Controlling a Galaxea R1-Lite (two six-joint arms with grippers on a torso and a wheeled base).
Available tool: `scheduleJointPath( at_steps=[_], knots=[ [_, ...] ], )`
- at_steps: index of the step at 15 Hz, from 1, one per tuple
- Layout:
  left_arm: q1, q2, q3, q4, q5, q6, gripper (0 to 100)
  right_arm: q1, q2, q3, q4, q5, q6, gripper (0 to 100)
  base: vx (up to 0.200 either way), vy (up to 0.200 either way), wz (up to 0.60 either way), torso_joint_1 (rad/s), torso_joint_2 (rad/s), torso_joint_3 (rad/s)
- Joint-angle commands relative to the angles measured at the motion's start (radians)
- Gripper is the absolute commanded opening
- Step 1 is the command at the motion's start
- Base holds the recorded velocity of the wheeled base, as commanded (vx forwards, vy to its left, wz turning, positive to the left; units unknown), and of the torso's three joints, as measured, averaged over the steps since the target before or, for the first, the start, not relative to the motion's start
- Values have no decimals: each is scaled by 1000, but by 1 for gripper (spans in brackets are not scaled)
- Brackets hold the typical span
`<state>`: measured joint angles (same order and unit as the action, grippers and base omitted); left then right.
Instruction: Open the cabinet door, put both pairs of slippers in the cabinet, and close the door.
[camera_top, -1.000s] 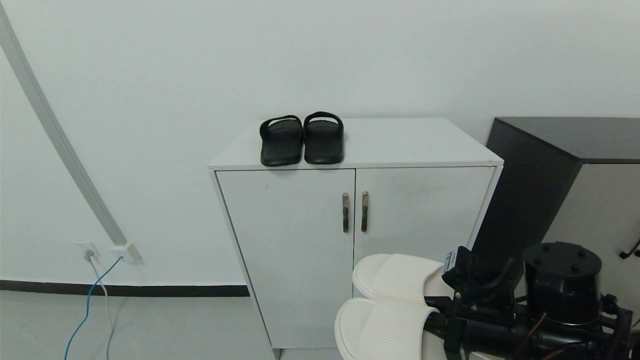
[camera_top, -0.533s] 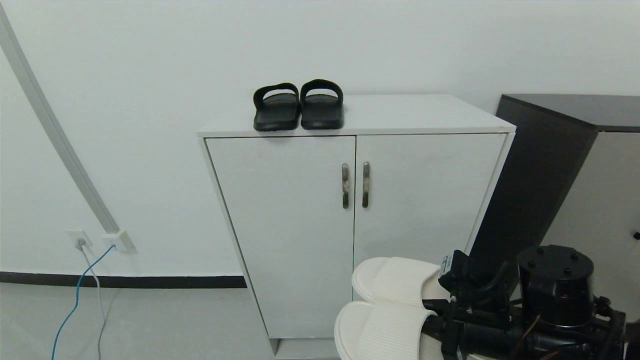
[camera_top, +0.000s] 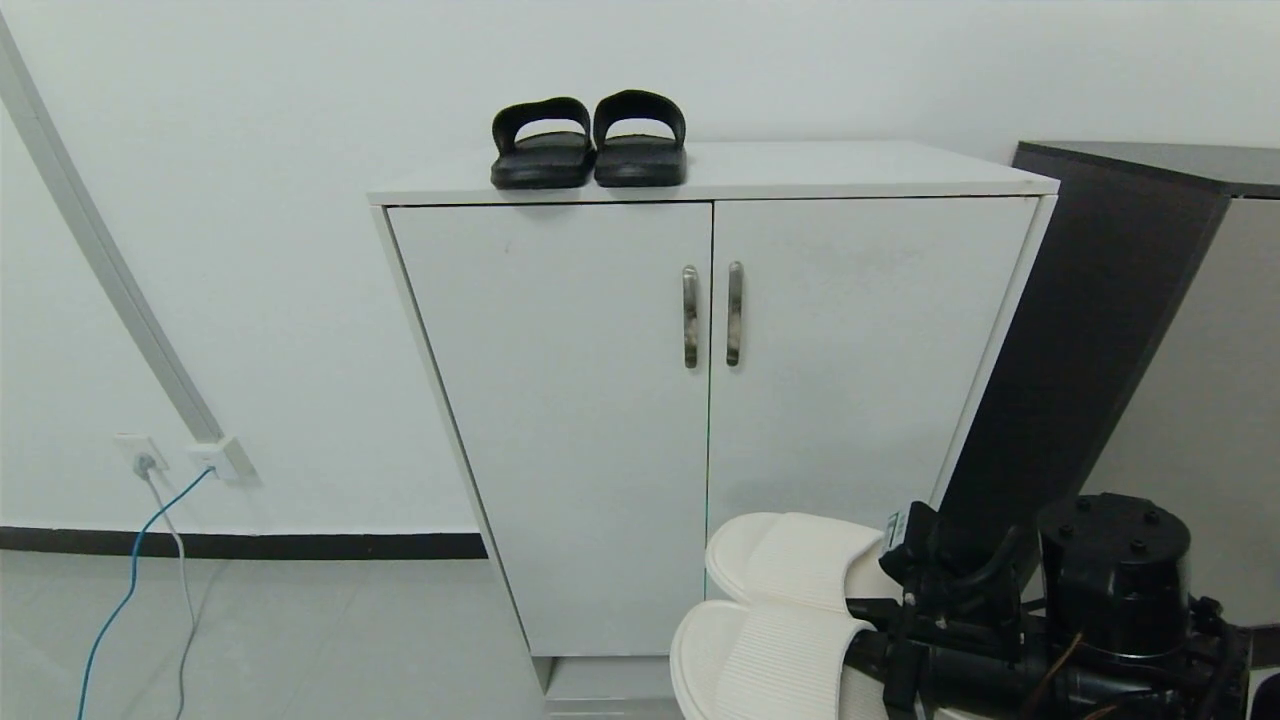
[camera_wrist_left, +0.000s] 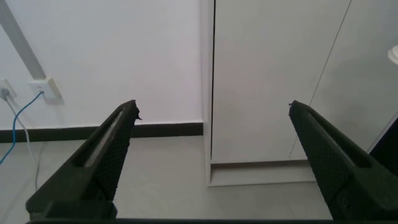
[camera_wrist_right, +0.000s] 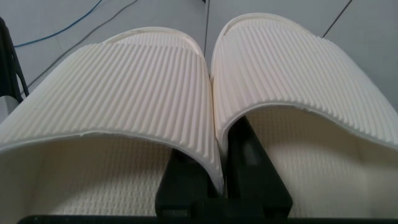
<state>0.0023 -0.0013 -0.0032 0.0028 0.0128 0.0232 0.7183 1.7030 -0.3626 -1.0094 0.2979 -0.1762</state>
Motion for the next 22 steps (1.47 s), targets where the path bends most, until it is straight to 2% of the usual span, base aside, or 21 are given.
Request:
scheduleJointPath(
  at_steps=[1,5,7,8,9,10,11,12,14,15,16,17,18,20,21,22],
  knots=[
    [-1,1,0,0,1,0,100,1,0,5,-6,0,0,0,0,0,0,0,0,0],
    [1,3,-4,-3,-8,0,100,1,1,7,-9,-2,0,0,0,0,0,0,0,0],
    [-2,18,-6,-4,-10,14,100,1,1,16,-9,-2,0,0,0,0,0,0,0,0],
    [-8,49,-41,-7,-22,6,100,1,3,16,-9,-2,0,0,0,0,0,0,0,0],
    [-12,115,-153,-10,-34,-51,100,1,4,14,-9,-5,0,0,0,0,0,0,0,0],
    [-21,193,-212,-10,-97,-60,100,1,7,14,-9,-5,0,0,0,0,0,0,0,0],
    [-22,282,-235,-17,-201,-29,100,1,7,14,-9,-5,0,0,0,0,0,0,0,0],
    [-22,369,-248,-27,-278,-20,100,1,10,14,-9,-5,0,0,0,0,0,0,0,0],
    [-30,558,-256,-115,-367,-17,100,1,15,13,-9,-6,0,0,0,0,0,-13,25,31],
    [-35,596,-258,-142,-381,-17,100,1,18,13,-9,-6,0,0,0,0,0,-17,129,134],
    [-58,733,-255,-283,-418,-17,100,1,20,13,-9,-6,0,0,0,0,0,-7,85,85],
    [-68,768,-256,-319,-425,-17,100,1,20,13,-9,-6,0,0,0,0,0,2,51,56],
    [-136,885,-262,-443,-430,-23,100,3,23,11,-9,-6,0,0,0,0,0,0,0,0],
    [-212,997,-273,-560,-430,-39,100,3,23,13,-9,-6,0,0,0,0,0,0,0,0],
    [-271,1077,-301,-633,-427,-58,100,3,21,11,-9,-6,0,0,0,0,0,0,0,0],
    [-309,1126,-333,-676,-424,-92,100,3,20,13,-9,-6,0,0,0,0,0,0,0,0]
  ],
)
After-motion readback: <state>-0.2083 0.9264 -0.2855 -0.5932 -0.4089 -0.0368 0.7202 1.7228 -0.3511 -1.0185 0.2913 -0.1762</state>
